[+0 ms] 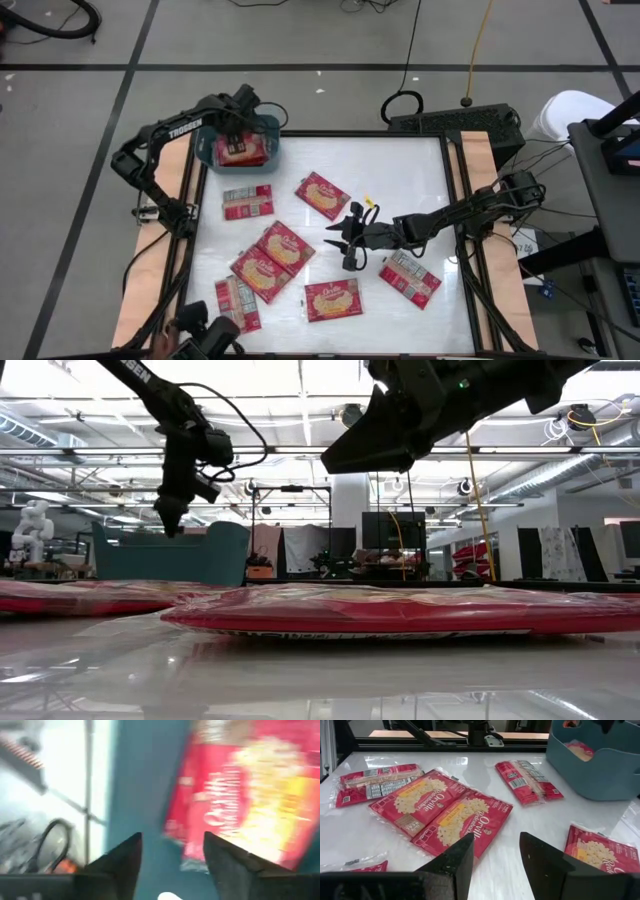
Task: Sort popcorn bags into baskets
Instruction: Put the red popcorn bag into the blue bin
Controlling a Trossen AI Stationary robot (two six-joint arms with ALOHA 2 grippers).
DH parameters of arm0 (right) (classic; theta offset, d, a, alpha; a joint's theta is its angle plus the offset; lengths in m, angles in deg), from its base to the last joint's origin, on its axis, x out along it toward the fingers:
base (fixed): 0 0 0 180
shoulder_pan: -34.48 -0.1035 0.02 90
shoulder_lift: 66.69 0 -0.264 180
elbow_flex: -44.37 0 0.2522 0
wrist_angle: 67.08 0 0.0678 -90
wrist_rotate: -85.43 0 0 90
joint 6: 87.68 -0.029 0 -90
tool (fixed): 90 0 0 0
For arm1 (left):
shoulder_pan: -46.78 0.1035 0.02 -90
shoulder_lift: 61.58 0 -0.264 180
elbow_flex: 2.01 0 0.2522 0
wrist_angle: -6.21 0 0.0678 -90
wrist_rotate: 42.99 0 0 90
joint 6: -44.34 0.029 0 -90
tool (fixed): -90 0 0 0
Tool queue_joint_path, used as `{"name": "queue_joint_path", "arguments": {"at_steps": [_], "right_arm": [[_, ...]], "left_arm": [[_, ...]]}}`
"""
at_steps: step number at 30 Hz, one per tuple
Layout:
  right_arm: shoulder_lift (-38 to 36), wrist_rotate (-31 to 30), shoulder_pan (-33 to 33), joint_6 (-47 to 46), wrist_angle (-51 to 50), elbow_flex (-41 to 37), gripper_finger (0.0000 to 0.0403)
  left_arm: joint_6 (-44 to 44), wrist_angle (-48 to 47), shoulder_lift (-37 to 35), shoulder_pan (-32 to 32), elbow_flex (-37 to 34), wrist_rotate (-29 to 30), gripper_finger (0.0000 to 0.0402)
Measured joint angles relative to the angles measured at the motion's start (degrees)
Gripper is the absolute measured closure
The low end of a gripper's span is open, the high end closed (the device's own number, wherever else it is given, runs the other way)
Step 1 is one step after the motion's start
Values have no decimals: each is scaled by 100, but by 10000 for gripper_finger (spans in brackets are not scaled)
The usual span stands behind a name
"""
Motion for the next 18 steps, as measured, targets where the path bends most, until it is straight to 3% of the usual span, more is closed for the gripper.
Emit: {"name": "queue_joint_path", "arguments": {"at_steps": [3, 6, 10, 15, 18], "right_arm": [[0, 0, 0, -74, 1, 0, 252], [0, 2, -14, -155, 0, 0, 252], [0, -21, -72, -291, -7, 0, 252], [-13, -576, -207, -622, -98, 0, 252], [-13, -817, -317, -886, -293, 0, 252]], "left_arm": [[-375, 324, 2, 3, -23, 613, 155], [-947, 217, -54, -105, 73, 564, 152], [-1897, 88, -470, -462, 108, -63, 181], [-2496, -39, -1344, -1012, 104, -1932, 242], [-2625, 8, -1916, -1572, -60, -2408, 275]]}}
